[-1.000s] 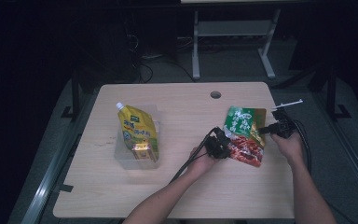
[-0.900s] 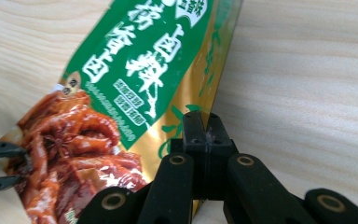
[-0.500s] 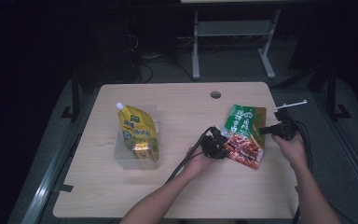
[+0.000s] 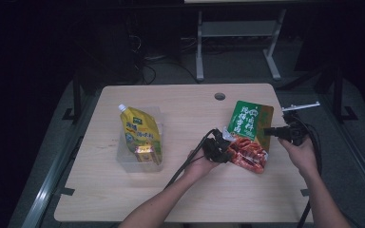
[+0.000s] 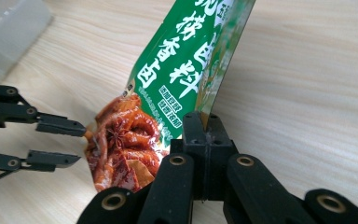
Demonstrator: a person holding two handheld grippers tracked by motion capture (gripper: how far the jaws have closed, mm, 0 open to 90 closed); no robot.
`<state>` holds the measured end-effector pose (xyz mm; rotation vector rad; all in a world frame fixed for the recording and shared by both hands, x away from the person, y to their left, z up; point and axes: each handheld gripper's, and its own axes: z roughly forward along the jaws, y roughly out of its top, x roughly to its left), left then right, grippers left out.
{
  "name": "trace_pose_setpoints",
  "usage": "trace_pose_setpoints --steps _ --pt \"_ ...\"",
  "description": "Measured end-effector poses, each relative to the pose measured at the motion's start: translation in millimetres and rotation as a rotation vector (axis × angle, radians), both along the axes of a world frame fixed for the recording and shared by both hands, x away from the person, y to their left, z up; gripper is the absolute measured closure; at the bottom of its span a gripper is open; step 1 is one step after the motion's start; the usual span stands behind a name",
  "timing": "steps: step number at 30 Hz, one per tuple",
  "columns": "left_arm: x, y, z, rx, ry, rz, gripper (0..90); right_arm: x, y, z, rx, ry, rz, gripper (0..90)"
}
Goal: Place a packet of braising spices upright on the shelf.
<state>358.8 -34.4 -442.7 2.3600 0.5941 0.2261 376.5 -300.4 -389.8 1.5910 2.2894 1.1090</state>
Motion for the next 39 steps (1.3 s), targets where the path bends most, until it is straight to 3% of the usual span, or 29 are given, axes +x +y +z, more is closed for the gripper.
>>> trace_pose_setpoints --steps 16,22,25,39 --pt "-0.2 16.2 6.9 -0.019 0.002 0.008 64.1 -17.1 21.4 29.9 0.009 -0.087 0.065 90.0" --pt "-6.2 24.1 9.9 -0.027 -0.010 -0.001 62.1 -19.4 27.7 38.6 0.010 -0.114 0.081 90.0" --pt "-11.8 26.3 10.0 -0.042 0.006 -0.004 61.0 -20.6 30.9 42.5 0.016 -0.128 0.091 90.0" --pt "-34.5 44.4 11.7 -0.057 -0.029 -0.074 53.6 -29.0 55.0 63.6 0.010 -0.207 0.145 90.0"
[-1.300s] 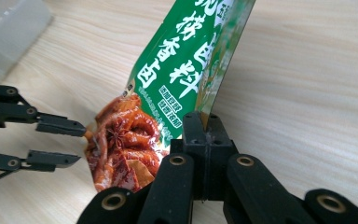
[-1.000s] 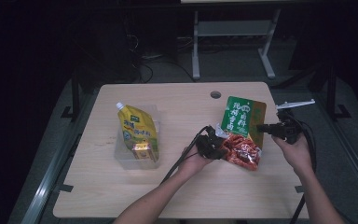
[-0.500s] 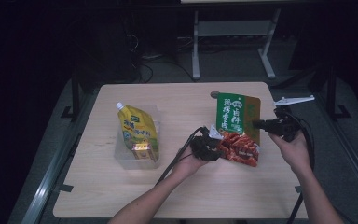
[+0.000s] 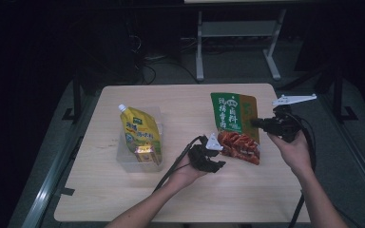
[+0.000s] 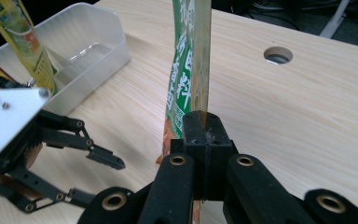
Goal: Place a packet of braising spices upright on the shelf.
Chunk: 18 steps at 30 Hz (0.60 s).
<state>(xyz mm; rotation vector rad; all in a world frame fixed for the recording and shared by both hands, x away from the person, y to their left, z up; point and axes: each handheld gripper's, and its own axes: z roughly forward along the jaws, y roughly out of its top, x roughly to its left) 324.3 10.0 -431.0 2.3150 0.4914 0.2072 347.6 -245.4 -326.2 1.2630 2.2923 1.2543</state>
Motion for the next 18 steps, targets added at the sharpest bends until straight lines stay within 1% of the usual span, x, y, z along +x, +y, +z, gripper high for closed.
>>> trace_pose_setpoints --steps 1,2,3,5,9,10,11,13,17,18 --pt "-1.3 0.8 0.3 0.001 -0.001 -0.002 53.2 -0.4 2.3 1.4 -0.002 -0.011 0.003 90.0" --pt "-2.9 2.3 0.5 0.003 -0.005 -0.007 53.2 -0.7 3.8 2.5 -0.002 -0.011 0.005 90.0" --pt "-5.0 3.3 0.6 -0.004 0.000 -0.005 53.0 -0.7 5.5 3.5 -0.004 -0.018 0.009 90.0" --pt "-8.0 6.4 1.1 -0.004 -0.005 -0.010 52.5 -1.2 9.2 5.5 -0.008 -0.030 0.014 90.0" --pt "-14.3 12.7 2.0 -0.007 -0.005 -0.018 50.1 -0.6 15.9 8.4 -0.006 -0.043 0.028 90.0" --pt "-15.4 14.6 2.0 -0.009 -0.005 -0.024 50.0 -0.3 17.8 9.4 -0.004 -0.042 0.025 90.0" --pt "-17.1 16.2 2.2 -0.012 0.002 -0.022 50.3 0.3 19.6 10.2 -0.009 -0.045 0.027 90.0" --pt "-19.4 19.6 2.1 -0.023 0.004 -0.026 50.4 1.3 23.9 12.1 -0.019 -0.049 0.026 90.0" --pt "-24.4 26.8 2.2 -0.037 0.007 -0.024 48.5 3.9 31.7 15.9 -0.033 -0.060 0.041 90.0" --pt "-25.9 28.9 1.9 -0.041 0.006 -0.023 48.1 4.4 32.8 16.0 -0.032 -0.057 0.043 90.0"
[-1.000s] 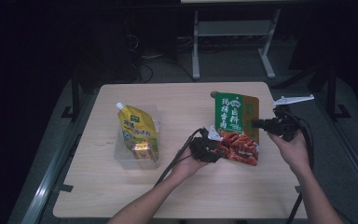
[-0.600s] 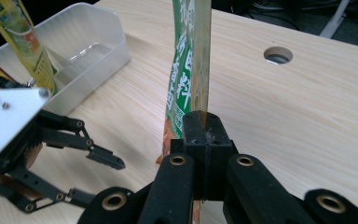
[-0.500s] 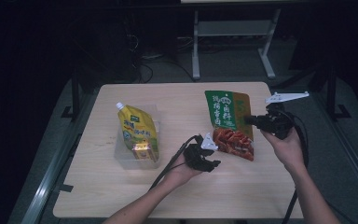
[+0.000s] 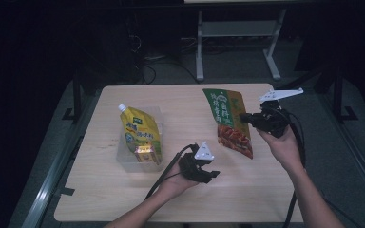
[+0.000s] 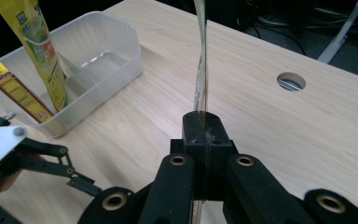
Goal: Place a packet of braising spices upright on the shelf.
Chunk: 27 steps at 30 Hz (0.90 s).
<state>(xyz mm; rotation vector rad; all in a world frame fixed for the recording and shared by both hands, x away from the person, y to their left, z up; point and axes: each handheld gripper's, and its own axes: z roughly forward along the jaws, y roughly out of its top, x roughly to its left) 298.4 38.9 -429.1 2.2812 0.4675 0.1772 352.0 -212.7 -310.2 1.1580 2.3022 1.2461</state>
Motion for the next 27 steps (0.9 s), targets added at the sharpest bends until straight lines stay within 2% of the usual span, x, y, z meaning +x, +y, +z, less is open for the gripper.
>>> trace_pose_setpoints --steps 4,5,6,8,9,12,17,23,24,27 --pt "-4.5 5.8 -0.1 0.001 -0.001 -0.001 47.0 3.1 5.1 0.6 0.005 -0.002 0.004 90.0" --pt "-6.2 6.4 -0.6 -0.011 0.006 0.006 46.8 3.8 6.1 0.8 0.003 -0.007 0.009 90.0" --pt "-6.0 9.0 0.1 0.013 -0.005 -0.011 46.5 4.1 7.7 1.6 0.008 -0.006 0.007 90.0" --pt "-9.1 10.8 0.1 0.000 -0.001 -0.005 45.6 5.1 10.5 3.7 0.009 -0.012 0.012 90.0" --pt "-9.4 12.8 0.5 0.010 -0.008 -0.013 45.1 5.7 11.9 4.9 0.012 -0.015 0.013 90.0" --pt "-13.5 16.6 0.0 -0.011 0.003 0.000 43.9 7.3 16.8 8.8 0.015 -0.023 0.020 90.0" --pt "-18.4 22.2 -0.6 -0.013 0.012 -0.008 41.3 11.3 25.6 14.4 0.023 -0.043 0.034 90.0" --pt "-23.1 29.6 -2.4 -0.023 0.012 -0.020 35.6 17.0 37.6 18.7 0.020 -0.057 0.055 90.0" --pt "-23.7 30.9 -2.0 -0.027 0.012 -0.020 35.0 17.3 40.2 19.5 0.027 -0.046 0.055 90.0" --pt "-26.0 33.8 -1.1 -0.035 0.007 -0.023 32.5 19.9 46.8 21.5 0.029 -0.050 0.067 90.0"
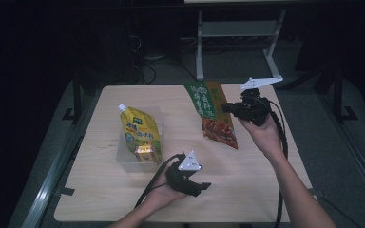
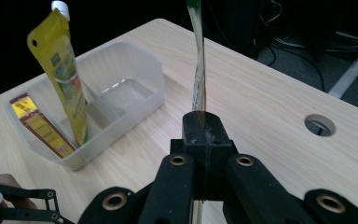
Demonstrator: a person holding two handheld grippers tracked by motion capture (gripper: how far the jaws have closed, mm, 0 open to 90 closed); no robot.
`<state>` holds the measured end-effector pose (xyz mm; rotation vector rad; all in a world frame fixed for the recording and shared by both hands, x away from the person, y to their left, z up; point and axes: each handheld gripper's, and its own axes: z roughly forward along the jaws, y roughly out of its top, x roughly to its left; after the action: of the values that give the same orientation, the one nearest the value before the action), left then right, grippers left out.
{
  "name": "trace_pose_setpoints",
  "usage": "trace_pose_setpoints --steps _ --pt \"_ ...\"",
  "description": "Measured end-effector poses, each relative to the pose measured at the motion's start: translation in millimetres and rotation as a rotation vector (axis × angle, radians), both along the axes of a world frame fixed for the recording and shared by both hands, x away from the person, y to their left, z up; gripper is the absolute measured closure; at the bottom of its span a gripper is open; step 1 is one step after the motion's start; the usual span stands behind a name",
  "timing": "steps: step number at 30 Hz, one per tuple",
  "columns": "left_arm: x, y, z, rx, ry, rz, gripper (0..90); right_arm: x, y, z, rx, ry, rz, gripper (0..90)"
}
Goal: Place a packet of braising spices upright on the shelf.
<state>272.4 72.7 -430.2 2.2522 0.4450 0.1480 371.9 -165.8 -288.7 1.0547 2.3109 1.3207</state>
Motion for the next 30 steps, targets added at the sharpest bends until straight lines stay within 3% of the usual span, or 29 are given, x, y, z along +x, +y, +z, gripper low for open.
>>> trace_pose_setpoints --steps 6,30 --pt "-5.5 6.6 -0.5 -0.005 -0.014 0.006 30.9 4.8 13.6 6.6 0.017 -0.012 0.023 90.0" --pt "-16.1 26.6 -5.2 -0.029 0.008 0.025 25.4 27.8 77.2 24.7 0.056 -0.058 0.116 90.0"
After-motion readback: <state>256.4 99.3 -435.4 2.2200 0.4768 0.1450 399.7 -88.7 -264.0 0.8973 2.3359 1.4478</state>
